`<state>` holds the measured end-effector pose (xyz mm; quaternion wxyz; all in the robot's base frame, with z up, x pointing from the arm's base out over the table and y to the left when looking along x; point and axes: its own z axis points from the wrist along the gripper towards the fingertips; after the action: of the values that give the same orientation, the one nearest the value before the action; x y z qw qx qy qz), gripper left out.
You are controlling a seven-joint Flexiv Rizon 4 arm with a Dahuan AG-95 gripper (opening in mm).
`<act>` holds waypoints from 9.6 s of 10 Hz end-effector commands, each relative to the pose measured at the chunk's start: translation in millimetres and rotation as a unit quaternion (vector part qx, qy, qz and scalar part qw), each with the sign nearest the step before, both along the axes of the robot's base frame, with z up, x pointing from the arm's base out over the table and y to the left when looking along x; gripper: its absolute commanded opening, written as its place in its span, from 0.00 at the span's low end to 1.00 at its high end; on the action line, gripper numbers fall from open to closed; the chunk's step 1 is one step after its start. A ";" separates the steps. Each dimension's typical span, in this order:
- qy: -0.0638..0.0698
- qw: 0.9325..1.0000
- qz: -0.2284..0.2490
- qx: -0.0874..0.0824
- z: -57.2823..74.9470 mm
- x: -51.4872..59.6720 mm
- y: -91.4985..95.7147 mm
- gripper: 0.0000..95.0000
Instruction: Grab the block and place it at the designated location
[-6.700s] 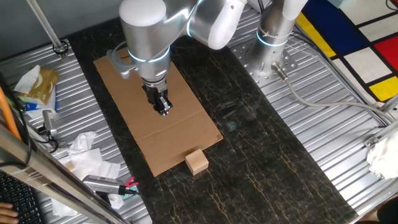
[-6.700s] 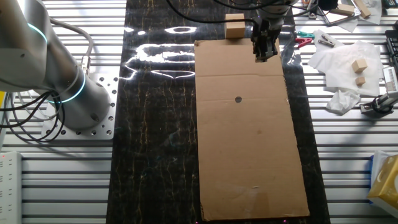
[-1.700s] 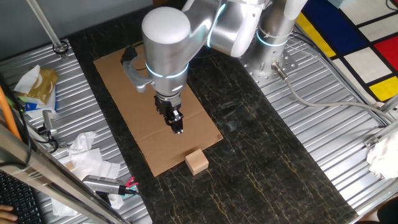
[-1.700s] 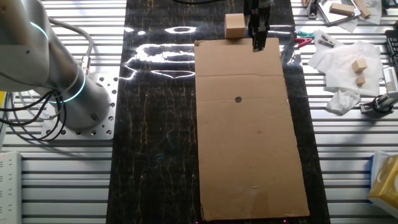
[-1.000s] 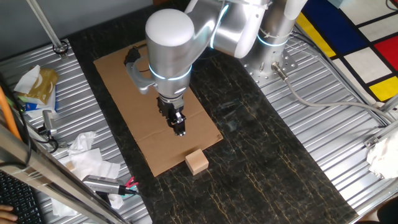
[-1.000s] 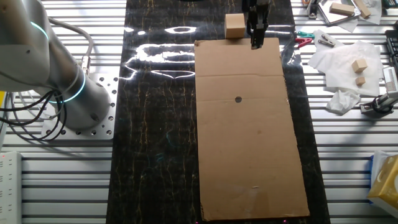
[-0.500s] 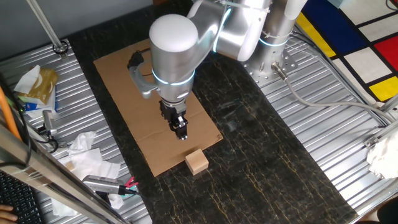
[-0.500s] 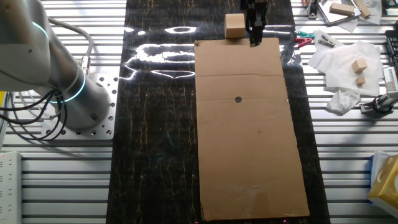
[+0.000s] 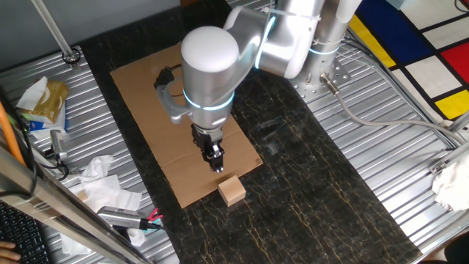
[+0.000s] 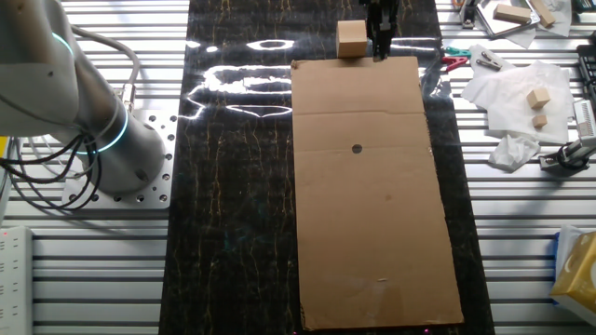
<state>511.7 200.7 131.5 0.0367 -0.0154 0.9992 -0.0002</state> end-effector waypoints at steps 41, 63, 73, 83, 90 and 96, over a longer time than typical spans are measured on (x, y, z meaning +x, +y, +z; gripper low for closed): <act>-0.030 0.997 -0.066 0.023 -27.5 -8.0 73.4 0.80; -0.039 0.997 -0.069 0.021 -43.1 -12.9 73.3 0.80; -0.037 0.997 -0.071 0.014 -36.3 -12.1 74.0 0.80; -0.034 0.997 -0.070 0.012 -23.6 1.2 70.9 0.80; -0.024 0.997 -0.078 0.013 -16.1 12.5 73.2 0.80; -0.014 0.996 -0.084 0.013 -9.3 23.6 78.0 0.80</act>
<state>536.7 278.8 122.6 0.0507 0.0694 0.9963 0.0091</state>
